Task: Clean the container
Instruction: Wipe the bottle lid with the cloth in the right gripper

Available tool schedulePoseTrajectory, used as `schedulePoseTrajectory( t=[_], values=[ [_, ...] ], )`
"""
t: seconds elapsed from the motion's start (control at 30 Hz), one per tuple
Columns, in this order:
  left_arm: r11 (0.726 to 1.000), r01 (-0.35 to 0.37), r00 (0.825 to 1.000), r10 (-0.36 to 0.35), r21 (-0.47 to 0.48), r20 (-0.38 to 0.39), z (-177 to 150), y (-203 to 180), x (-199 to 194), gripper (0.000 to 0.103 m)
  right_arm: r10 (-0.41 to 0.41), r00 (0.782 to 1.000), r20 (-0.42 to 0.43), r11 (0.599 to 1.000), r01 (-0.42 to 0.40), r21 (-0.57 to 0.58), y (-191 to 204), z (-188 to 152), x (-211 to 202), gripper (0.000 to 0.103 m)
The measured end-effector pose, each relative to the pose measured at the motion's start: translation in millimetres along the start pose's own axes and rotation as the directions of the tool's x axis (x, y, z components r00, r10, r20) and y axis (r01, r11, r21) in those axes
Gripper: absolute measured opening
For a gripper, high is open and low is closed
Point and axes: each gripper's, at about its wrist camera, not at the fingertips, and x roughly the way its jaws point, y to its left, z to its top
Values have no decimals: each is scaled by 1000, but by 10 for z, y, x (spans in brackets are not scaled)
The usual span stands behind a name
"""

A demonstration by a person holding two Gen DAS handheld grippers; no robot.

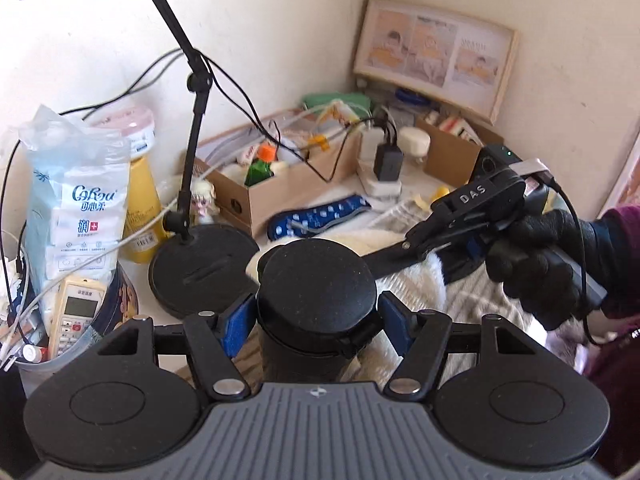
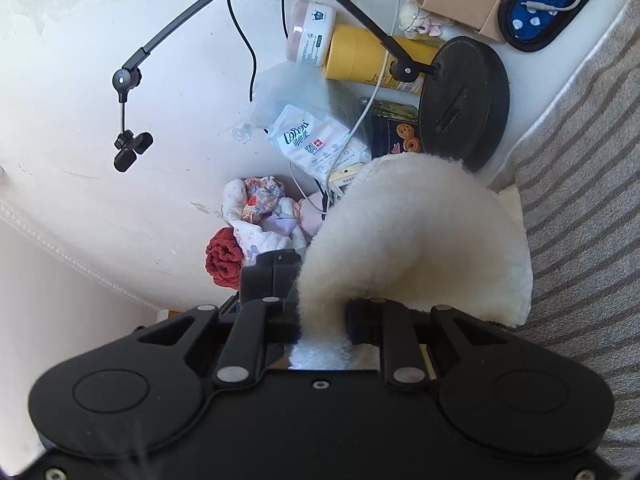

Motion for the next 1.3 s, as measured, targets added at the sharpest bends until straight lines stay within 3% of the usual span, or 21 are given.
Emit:
schedulePoseTrajectory(
  t=[0.07, 0.3, 0.4, 0.43, 0.67, 0.9, 1.03, 1.3],
  values=[
    [999, -38, 999, 38, -7, 5, 60, -11, -25, 66, -2, 1000, 2, 1000, 2, 1, -3, -5, -1, 18],
    [969, -176, 984, 177, -176, -11, -9, -215, -14, 67, -2, 1000, 5, 1000, 2, 0, 22, -16, 21, 18],
    [971, -168, 985, 173, -173, 18, -71, -236, -19, 66, 1, 1000, 7, 1000, -1, -11, 63, -1, 6, 18],
    [975, -157, 986, 163, -159, 25, -74, -224, -23, 60, 2, 1000, 7, 1000, -2, -16, 79, 5, 0, 18],
    [987, -94, 995, 98, -134, 23, -63, -76, -33, 60, 10, 1000, -11, 990, -11, -143, 412, 29, -19, 18],
    [989, -112, 992, 116, -100, 42, -26, -33, -10, 65, 7, 1000, -25, 958, -13, -287, 788, 26, 12, 18],
    [995, -66, 996, 70, -79, 50, -35, -6, 21, 64, -23, 999, -41, 938, 7, -346, 890, 9, 58, 18],
    [997, -50, 996, 54, -66, 65, -133, -9, 85, 64, -63, 998, -12, 956, 57, -286, 644, 10, 63, 17]
  ],
)
